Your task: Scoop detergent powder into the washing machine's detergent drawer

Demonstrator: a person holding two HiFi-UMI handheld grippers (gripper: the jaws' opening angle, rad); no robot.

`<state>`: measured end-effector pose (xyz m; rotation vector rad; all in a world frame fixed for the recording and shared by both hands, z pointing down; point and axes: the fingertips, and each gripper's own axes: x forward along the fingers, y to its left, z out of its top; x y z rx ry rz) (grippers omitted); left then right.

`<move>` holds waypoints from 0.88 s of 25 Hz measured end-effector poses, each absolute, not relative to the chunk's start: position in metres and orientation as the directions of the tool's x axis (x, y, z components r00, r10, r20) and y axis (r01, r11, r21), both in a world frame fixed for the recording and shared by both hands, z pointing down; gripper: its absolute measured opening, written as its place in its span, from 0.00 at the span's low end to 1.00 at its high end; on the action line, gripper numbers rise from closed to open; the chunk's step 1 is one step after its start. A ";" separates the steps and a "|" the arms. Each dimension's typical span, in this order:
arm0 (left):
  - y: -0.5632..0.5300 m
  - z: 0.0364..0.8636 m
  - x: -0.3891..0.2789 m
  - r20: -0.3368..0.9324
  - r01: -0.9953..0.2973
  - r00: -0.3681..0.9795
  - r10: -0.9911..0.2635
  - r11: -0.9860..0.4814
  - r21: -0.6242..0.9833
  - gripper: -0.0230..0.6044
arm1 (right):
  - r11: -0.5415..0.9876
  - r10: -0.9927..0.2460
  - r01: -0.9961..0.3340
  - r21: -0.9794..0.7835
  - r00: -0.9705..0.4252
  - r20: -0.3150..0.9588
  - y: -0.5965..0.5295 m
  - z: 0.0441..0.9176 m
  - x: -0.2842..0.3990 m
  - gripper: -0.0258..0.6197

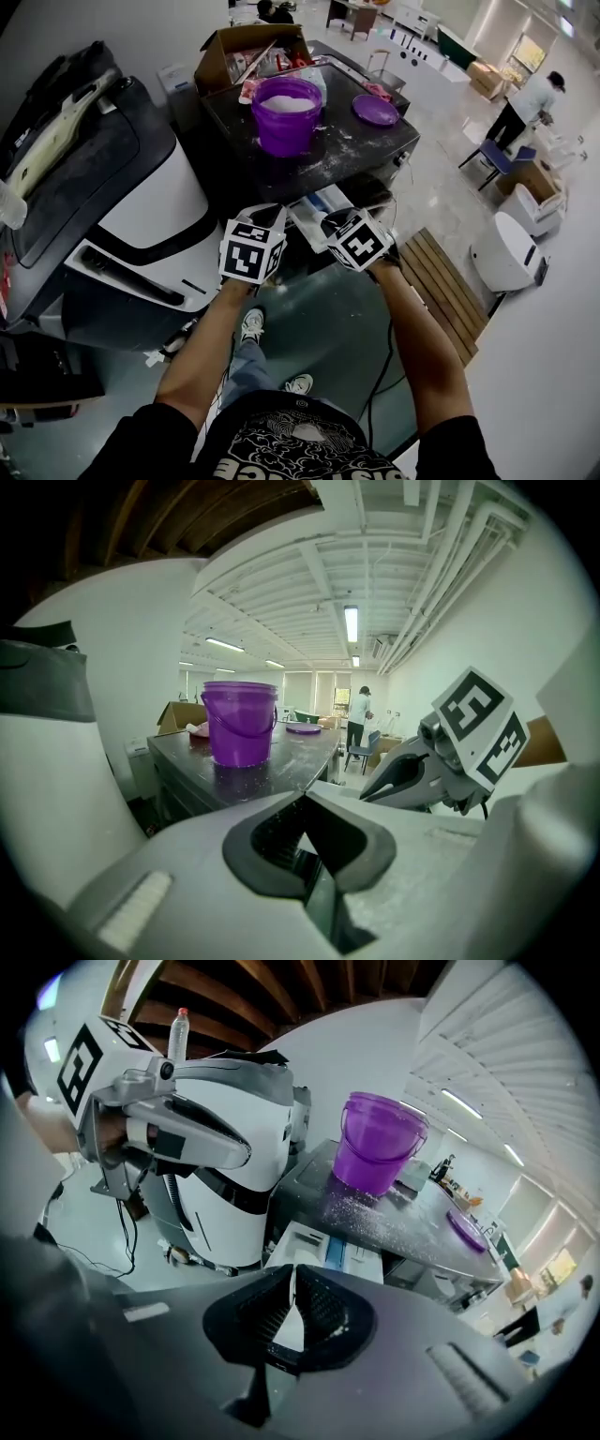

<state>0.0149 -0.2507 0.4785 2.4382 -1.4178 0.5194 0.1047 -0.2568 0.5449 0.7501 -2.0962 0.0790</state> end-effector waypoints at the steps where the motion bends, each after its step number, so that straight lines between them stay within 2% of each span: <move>1: -0.250 0.478 0.015 0.436 -0.874 0.456 -0.776 -0.483 0.053 0.04 | 0.818 -0.489 -0.529 0.228 -0.430 0.759 -0.257 0.544 0.105 0.09; 22: -0.239 0.470 0.007 0.432 -0.883 0.437 -0.789 -0.468 0.038 0.04 | 0.798 -0.599 -0.235 0.555 -0.416 0.685 -0.253 0.526 0.093 0.09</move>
